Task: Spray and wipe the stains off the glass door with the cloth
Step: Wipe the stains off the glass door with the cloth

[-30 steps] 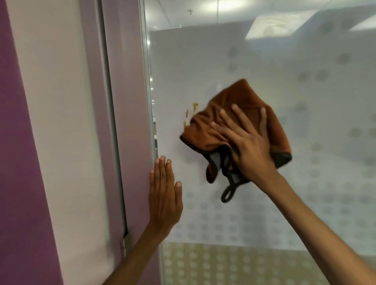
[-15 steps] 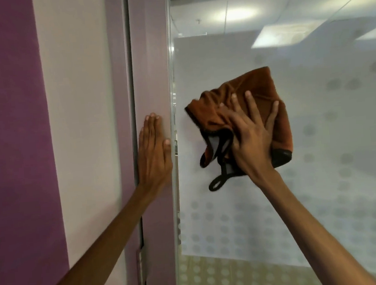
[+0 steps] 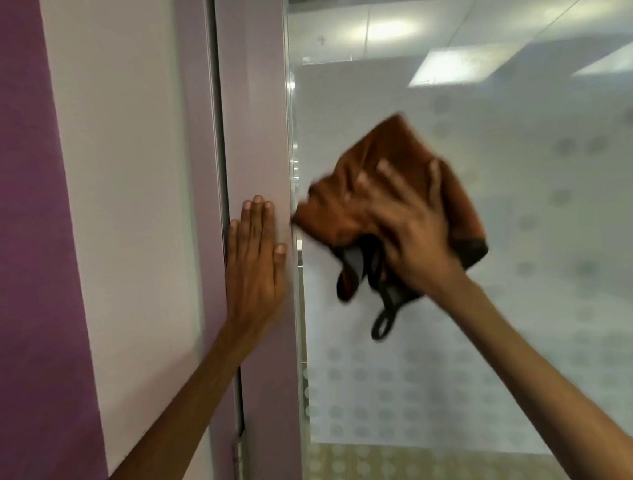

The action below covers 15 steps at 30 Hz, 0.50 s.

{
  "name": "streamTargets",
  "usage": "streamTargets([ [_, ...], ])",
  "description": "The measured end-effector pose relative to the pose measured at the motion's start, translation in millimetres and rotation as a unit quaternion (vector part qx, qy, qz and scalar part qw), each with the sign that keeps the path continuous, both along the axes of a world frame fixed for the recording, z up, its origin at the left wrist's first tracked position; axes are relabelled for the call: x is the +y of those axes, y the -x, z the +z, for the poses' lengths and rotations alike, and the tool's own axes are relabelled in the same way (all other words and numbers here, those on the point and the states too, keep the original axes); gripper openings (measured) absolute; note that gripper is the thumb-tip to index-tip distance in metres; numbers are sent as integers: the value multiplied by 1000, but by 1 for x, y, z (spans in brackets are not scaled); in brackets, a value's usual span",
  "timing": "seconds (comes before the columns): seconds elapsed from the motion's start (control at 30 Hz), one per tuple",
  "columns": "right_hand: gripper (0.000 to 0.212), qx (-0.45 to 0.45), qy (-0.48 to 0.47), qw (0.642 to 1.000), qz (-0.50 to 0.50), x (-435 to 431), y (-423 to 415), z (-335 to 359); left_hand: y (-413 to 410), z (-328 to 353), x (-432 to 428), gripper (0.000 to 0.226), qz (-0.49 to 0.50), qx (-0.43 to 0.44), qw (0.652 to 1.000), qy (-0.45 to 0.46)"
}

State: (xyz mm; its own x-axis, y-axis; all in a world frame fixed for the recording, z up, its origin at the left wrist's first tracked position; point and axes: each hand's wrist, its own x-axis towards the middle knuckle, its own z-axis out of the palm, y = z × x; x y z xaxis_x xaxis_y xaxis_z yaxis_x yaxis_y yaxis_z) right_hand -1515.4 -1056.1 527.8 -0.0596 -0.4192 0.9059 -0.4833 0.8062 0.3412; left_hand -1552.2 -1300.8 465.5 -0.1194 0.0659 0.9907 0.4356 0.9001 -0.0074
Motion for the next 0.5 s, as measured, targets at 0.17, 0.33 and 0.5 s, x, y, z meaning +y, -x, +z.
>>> streamTargets([
  [0.17,44,-106,-225,968,23,42,-17,-106,-4,1,0,56,2,-13,1000,-2],
  [0.33,49,-56,-109,991,-55,90,-19,-2,-3,0,2,56,5,-9,1000,-9],
  [0.5,46,28,29,998,-43,51,-10,104,-2,-3,4,56,23,-9,1000,-10],
])
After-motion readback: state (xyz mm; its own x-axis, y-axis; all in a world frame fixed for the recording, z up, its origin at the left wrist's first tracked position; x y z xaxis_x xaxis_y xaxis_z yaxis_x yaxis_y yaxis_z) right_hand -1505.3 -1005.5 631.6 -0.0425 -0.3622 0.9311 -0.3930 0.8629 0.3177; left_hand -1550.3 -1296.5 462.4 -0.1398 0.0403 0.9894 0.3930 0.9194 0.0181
